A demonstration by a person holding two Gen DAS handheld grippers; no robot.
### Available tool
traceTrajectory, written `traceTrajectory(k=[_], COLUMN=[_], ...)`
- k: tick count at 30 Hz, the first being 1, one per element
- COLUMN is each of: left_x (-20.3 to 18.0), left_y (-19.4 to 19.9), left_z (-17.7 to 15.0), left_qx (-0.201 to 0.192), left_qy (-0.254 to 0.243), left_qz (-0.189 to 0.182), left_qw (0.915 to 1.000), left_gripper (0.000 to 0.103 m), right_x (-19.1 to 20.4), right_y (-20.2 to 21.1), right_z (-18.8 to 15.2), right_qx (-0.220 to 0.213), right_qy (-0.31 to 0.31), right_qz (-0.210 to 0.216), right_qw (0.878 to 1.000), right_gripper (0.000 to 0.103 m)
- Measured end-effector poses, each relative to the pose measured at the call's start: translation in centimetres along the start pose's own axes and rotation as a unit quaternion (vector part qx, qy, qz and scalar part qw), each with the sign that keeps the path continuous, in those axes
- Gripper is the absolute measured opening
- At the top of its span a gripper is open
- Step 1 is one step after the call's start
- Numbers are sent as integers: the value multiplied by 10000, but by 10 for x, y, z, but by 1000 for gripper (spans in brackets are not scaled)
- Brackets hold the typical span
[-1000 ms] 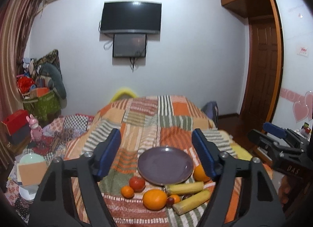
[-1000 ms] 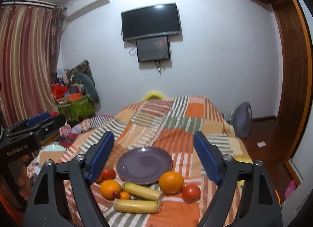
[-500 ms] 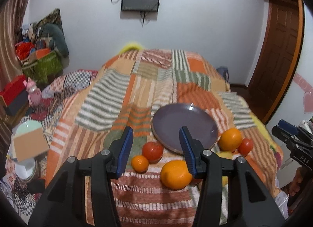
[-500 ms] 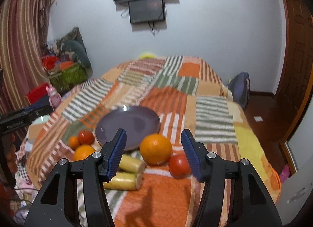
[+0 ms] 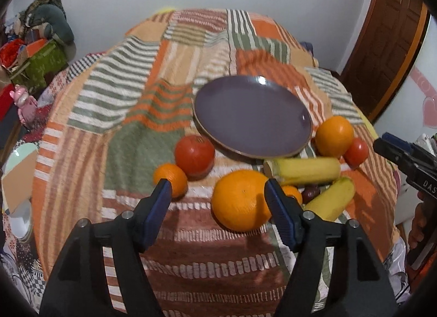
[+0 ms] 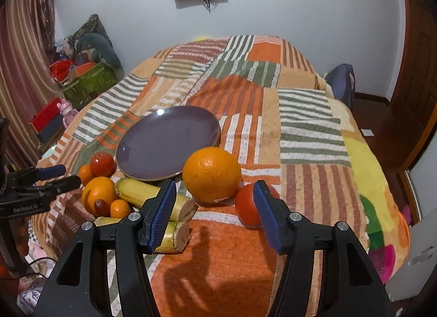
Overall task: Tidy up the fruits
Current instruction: 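Lower the right gripper onto the large orange and close on it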
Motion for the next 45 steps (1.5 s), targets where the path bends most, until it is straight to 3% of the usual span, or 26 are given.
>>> traceTrajectory(k=[7,12,26,32,35,45], left_x=[-15,-15,-10,-12,-13,-6], left_y=[-16,-25,-33,-31,-34,-26], left_z=[-3,4,5,0,3,1], left_qx=[192,271,539,590,610,632], left_qy=[-194,-162,-96,-96,-133,-144], left_qz=[-139,-211,-660,-867,-877,-604], left_qw=[9995,9993,9963,9944,9942,9961], left_gripper=[70,70,70,59,59,57], right_x=[-3,-2,6,6,3,2], right_y=[-13,-21,-49,-58,-58,-47], right_z=[-1,0,12,15,15,13], right_qx=[198,279,410,394,375,385], right_qy=[-88,-119,1,113,118,-32], right_qz=[51,93,223,22,-23,187], right_qw=[9998,9995,9989,9992,9992,9991], right_gripper=[58,65,66,68,60,54])
Point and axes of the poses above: each gripper's, at about its wrist camera, not at the fingertips, and y roughly against the way its jaws point, x to its left, z to its top, the point moved 6 cm from there along -y, roughly the way its jaws point, and after that the axes turned 9 degrees about x, right-handed, at the moved point
